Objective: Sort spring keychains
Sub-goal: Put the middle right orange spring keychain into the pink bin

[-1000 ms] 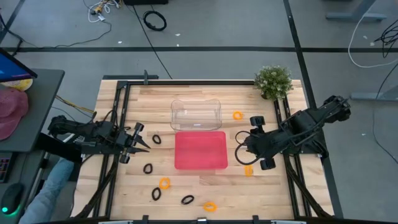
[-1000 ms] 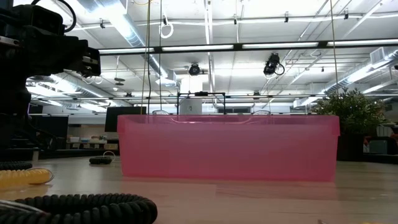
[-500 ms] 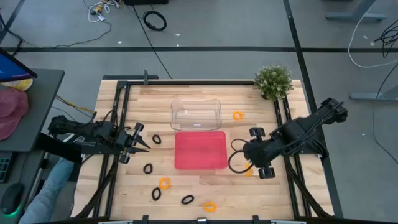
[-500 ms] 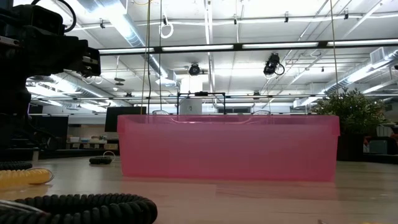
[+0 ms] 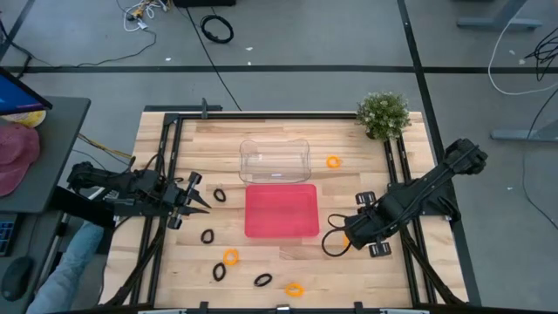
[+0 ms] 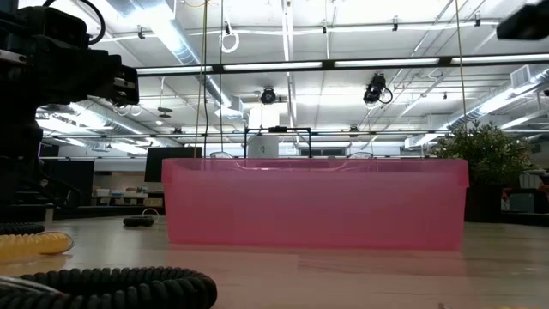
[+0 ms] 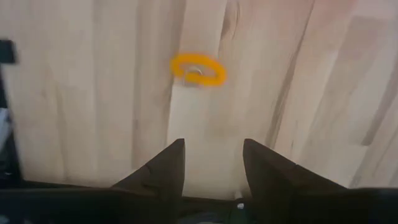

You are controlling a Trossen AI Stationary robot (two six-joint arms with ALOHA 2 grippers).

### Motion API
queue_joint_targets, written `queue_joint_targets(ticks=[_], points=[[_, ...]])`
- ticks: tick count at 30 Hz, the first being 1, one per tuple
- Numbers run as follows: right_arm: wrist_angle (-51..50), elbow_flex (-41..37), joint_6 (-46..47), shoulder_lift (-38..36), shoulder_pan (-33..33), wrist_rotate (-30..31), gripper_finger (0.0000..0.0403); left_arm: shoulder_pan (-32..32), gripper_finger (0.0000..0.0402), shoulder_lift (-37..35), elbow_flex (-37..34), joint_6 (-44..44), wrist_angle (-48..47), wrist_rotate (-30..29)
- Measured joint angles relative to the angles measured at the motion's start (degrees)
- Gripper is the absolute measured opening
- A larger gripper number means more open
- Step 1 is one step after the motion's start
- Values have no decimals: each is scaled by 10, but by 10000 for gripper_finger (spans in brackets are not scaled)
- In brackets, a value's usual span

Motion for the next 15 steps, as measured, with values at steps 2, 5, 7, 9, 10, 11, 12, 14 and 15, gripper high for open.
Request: queue_joint_targets(ticks=[2, 5, 7, 9, 10, 11, 12, 14, 15], points=[[11, -27, -5, 0, 0, -18, 166, 0, 69, 0, 0, 0, 0, 0], [27, -60, -19, 0, 0, -56, 166, 0, 69, 0, 0, 0, 0, 0], [45, -76, -28, 0, 0, -69, 166, 0, 69, 0, 0, 0, 0, 0], [82, -92, -29, 0, 0, -69, 166, 0, 69, 0, 0, 0, 0, 0], [100, -99, -29, 0, 0, -69, 166, 0, 69, 0, 0, 0, 0, 0], [115, -104, -29, 0, 0, -69, 166, 0, 69, 0, 0, 0, 0, 0], [130, -109, -28, 0, 0, -69, 166, 0, 69, 0, 0, 0, 0, 0], [165, -116, -28, 0, 0, -69, 166, 0, 69, 0, 0, 0, 0, 0], [179, -116, -21, 0, 0, -69, 166, 0, 69, 0, 0, 0, 0, 0]])
